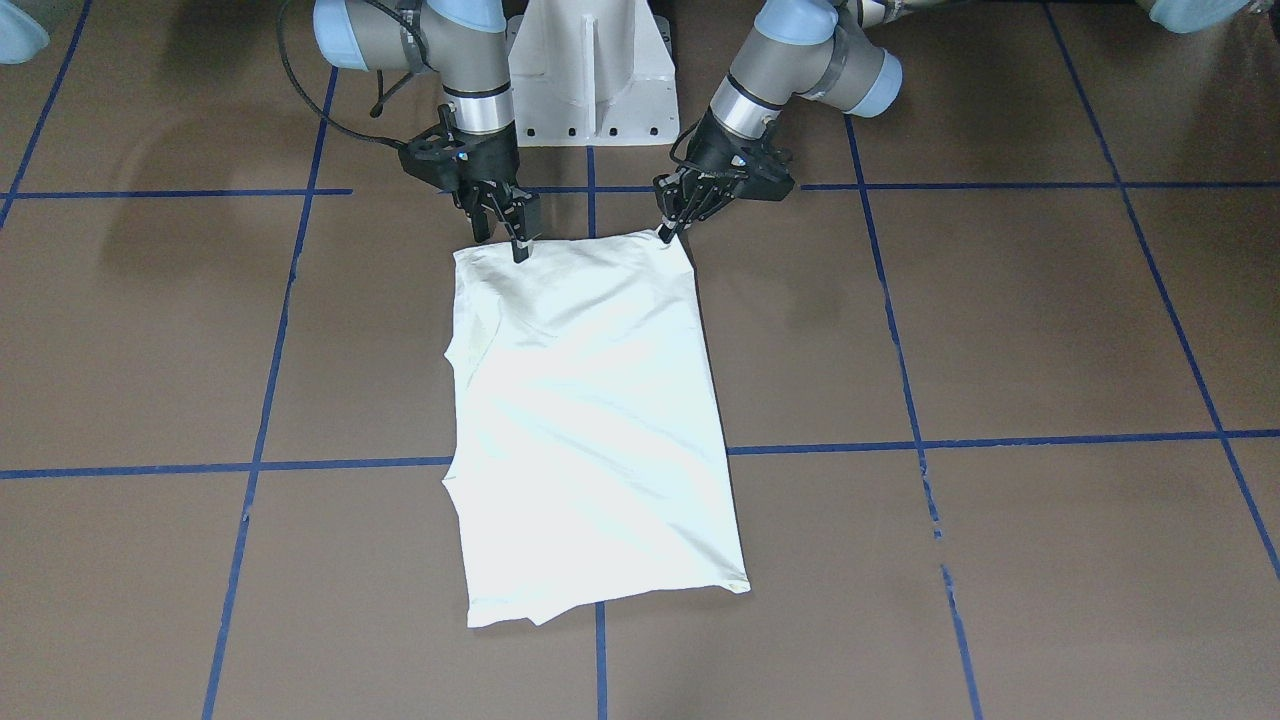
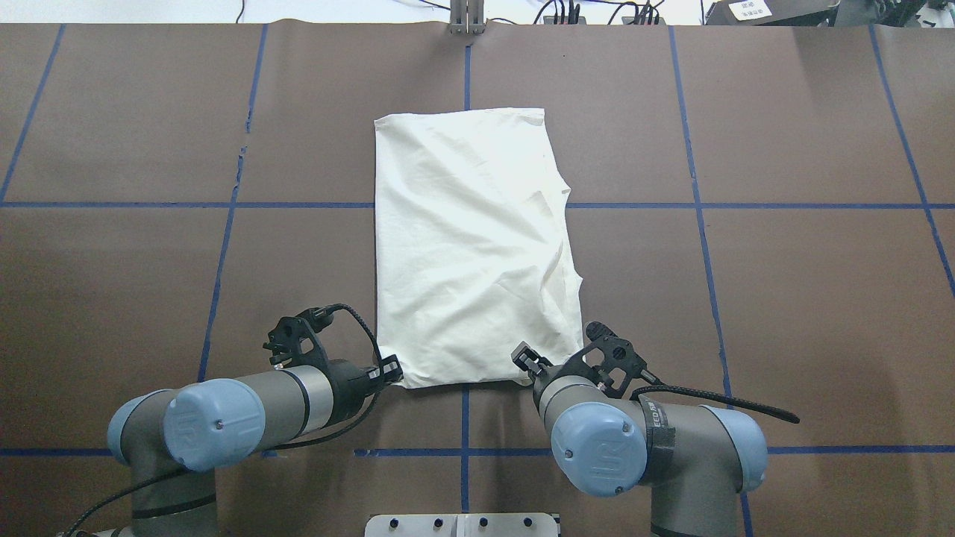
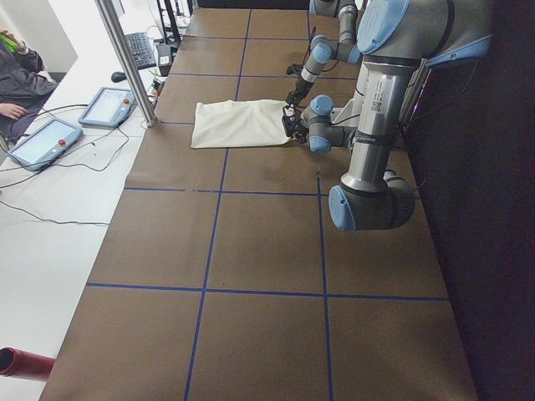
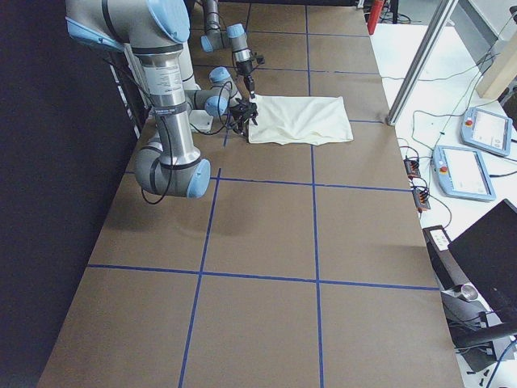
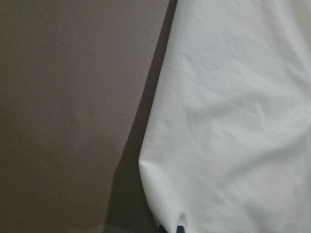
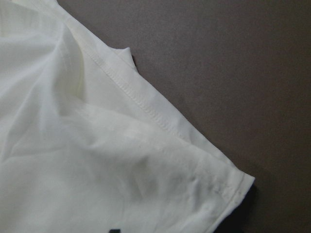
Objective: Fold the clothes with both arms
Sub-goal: 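Grasp the shirt's near corners with the left and right grippers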
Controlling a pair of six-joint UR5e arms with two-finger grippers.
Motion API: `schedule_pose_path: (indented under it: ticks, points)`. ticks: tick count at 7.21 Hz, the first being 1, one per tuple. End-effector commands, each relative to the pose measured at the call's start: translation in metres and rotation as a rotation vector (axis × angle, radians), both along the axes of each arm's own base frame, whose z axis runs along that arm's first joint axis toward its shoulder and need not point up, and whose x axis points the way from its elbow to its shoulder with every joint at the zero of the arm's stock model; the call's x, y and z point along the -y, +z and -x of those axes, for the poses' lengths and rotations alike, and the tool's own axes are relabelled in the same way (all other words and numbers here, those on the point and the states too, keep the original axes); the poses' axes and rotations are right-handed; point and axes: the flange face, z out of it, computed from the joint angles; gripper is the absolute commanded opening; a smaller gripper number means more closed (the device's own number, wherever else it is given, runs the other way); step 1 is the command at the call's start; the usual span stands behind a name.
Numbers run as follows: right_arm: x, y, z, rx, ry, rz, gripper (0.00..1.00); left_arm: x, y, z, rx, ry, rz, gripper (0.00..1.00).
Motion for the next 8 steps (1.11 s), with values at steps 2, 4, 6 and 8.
schedule_pose_path:
  ticks: [2,4,6,8]
  points:
    - [0.008,0.0012,0.002,-0.009,0.02,-0.008,0.78,-0.0001,-0.0009,0.0005,-0.002,0.0,0.0,0.0]
    - [0.0087,0.0015,0.0028,-0.011,0.024,-0.01,0.72,-0.0005,-0.0038,0.0021,-0.008,0.0,-0.002,0.0]
    - [0.0095,0.004,0.0031,-0.005,0.063,0.005,0.58,-0.0006,-0.0045,0.0025,-0.009,0.0,-0.002,0.0]
    - [0.0099,0.0055,0.0044,-0.01,0.067,0.007,0.48,-0.0006,-0.0045,0.0025,-0.009,0.0,-0.002,0.0]
